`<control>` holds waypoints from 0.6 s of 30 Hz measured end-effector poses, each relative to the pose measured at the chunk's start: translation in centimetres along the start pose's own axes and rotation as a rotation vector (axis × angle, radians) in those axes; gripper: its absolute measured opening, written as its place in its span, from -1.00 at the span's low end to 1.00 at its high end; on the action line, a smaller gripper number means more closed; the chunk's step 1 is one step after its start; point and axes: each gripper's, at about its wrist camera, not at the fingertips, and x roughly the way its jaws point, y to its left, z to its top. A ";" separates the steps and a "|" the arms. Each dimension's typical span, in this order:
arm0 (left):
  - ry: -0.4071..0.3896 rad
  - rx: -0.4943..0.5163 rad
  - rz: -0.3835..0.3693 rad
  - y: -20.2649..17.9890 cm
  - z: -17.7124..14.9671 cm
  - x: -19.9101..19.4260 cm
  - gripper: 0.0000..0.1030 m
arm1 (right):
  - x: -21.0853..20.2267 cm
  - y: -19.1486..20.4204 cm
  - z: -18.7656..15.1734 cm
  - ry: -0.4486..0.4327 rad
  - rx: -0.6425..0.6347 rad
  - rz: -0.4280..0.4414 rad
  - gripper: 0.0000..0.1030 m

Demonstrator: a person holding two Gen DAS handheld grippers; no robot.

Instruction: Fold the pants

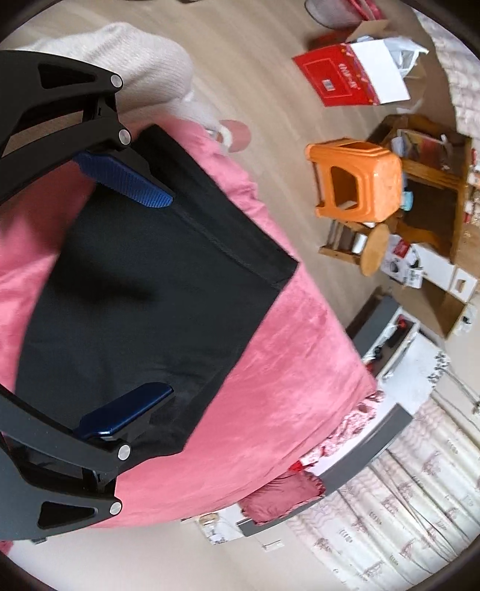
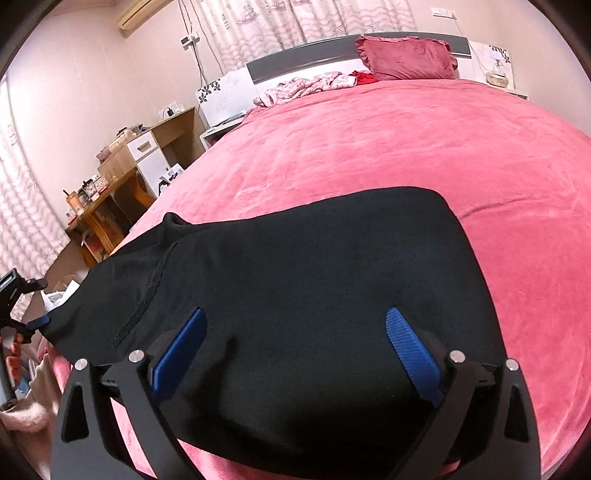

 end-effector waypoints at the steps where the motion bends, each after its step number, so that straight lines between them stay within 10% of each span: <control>1: 0.008 0.000 -0.005 0.1 -0.1 -0.2 0.84 | 0.0 0.0 0.0 -0.002 0.005 0.004 0.90; 10: -0.018 0.147 0.143 2.3 2.0 0.9 0.84 | -0.2 -0.4 0.1 -0.013 0.028 0.024 0.91; 16: 0.166 0.082 0.059 5.7 4.0 4.8 0.83 | -0.2 -0.6 0.1 -0.012 0.033 0.028 0.91; 18: 0.173 0.103 0.044 5.5 4.0 5.1 0.50 | -0.2 -0.6 0.1 -0.013 0.035 0.028 0.91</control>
